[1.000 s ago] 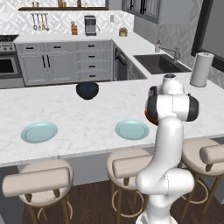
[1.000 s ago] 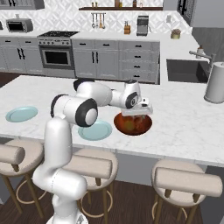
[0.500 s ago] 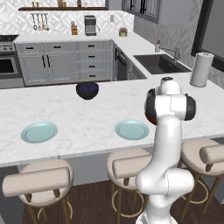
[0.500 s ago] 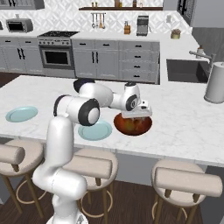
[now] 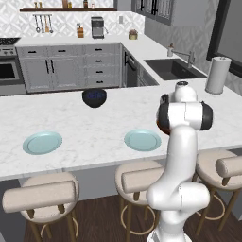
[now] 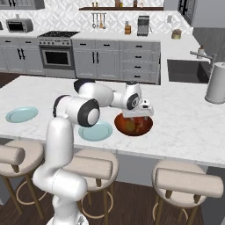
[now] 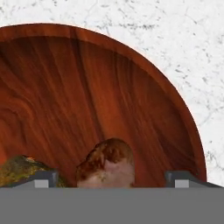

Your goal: Pick the chicken drumstick and avocado from their plates and place them in the bowl. Then put the bowl in the fridge.

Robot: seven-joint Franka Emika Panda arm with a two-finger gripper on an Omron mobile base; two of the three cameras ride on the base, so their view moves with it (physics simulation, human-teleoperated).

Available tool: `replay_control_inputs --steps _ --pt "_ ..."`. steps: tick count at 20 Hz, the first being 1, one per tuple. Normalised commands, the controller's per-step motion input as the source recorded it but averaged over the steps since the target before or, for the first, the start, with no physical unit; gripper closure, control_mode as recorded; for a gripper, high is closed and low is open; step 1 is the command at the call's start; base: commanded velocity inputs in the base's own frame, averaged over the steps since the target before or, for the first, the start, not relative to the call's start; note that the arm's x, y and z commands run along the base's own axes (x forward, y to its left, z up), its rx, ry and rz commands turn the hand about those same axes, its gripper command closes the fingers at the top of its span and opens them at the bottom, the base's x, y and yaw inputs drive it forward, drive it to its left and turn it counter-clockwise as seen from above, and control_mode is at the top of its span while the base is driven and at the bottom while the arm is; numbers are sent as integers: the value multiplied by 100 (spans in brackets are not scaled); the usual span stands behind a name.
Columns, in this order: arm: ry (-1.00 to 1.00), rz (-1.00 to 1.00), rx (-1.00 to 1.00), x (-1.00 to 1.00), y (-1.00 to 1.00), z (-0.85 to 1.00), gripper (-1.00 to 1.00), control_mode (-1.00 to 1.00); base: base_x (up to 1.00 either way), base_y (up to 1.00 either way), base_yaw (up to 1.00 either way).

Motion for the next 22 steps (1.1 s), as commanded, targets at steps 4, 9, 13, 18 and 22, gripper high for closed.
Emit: replay_control_inputs --steps 4,9,13,18,22 --pt "-7 0 0 -46 15 67 -100 -100 0 0 0" --pt "-10 0 0 -97 51 65 -100 -100 0 0 0" --pt "0 0 -2 -48 97 12 -100 -100 0 0 0" --pt "3 5 -4 -37 84 1 -100 -100 0 0 0" --pt "0 6 0 -4 41 0 -100 -100 0 0 0"
